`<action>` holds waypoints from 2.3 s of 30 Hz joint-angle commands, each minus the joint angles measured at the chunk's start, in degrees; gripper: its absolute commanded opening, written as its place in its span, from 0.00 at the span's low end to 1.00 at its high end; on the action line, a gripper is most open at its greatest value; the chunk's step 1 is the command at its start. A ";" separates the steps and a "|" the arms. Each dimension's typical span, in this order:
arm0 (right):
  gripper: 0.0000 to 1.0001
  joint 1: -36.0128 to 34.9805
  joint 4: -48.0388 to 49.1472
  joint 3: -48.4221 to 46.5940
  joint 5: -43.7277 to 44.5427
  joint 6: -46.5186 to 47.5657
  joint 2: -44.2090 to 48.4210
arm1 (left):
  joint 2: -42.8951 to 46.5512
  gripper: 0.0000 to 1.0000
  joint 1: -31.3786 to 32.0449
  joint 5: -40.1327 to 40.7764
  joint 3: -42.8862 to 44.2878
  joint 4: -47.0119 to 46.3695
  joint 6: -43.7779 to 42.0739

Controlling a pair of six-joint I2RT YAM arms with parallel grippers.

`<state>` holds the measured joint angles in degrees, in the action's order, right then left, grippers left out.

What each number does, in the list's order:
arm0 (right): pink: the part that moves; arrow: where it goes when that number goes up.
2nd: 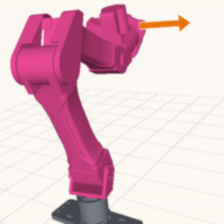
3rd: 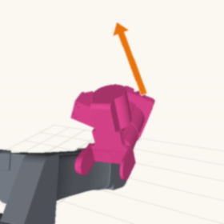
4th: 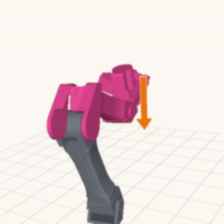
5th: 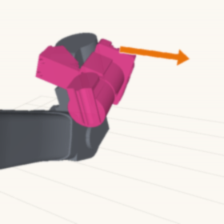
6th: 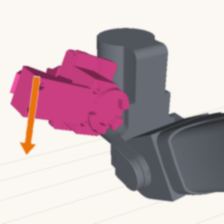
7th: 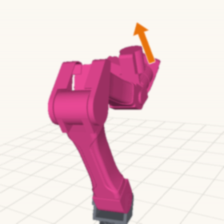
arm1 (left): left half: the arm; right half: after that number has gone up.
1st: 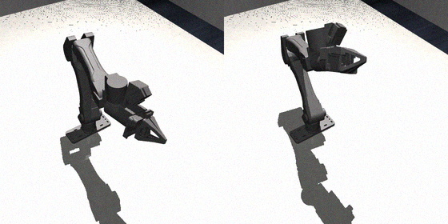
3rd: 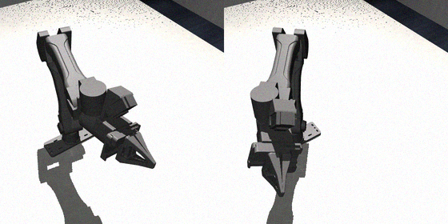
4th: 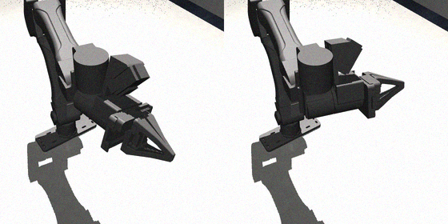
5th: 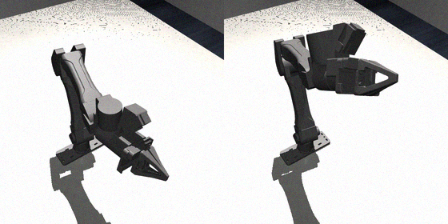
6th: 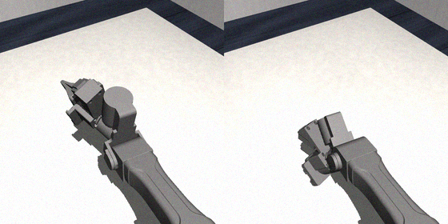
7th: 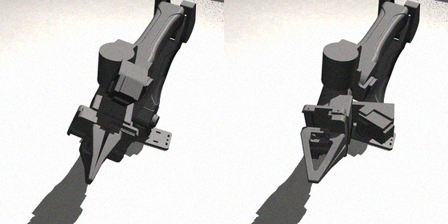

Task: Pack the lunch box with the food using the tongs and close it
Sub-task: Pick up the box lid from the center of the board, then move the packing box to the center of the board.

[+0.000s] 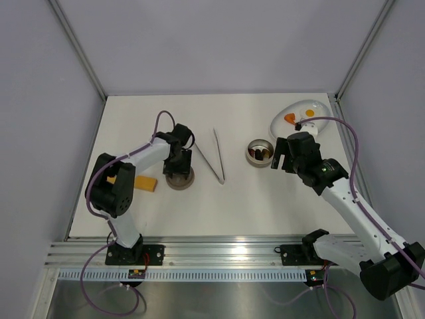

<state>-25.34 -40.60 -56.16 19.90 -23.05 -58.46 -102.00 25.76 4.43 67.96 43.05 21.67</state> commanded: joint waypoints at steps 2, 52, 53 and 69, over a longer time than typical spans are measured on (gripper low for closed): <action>0.91 -0.06 -1.06 -1.67 0.14 -2.43 -2.53 | 7.16 0.31 0.78 1.46 4.45 2.04 -0.14; 0.87 16.38 6.23 -28.13 -30.10 -12.02 -53.35 | 7.79 0.24 13.17 -0.82 23.44 10.56 -1.02; 0.87 16.29 6.15 -27.69 -30.18 -11.85 -52.73 | 7.17 0.24 13.53 -0.82 24.75 11.00 -1.02; 0.92 17.25 0.62 -24.86 -16.16 -7.90 -39.12 | -7.85 0.24 23.28 -0.91 41.45 13.90 -1.19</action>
<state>-8.86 -37.19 -77.41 -4.29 -33.08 -103.61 -107.28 47.64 4.08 104.05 57.14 21.17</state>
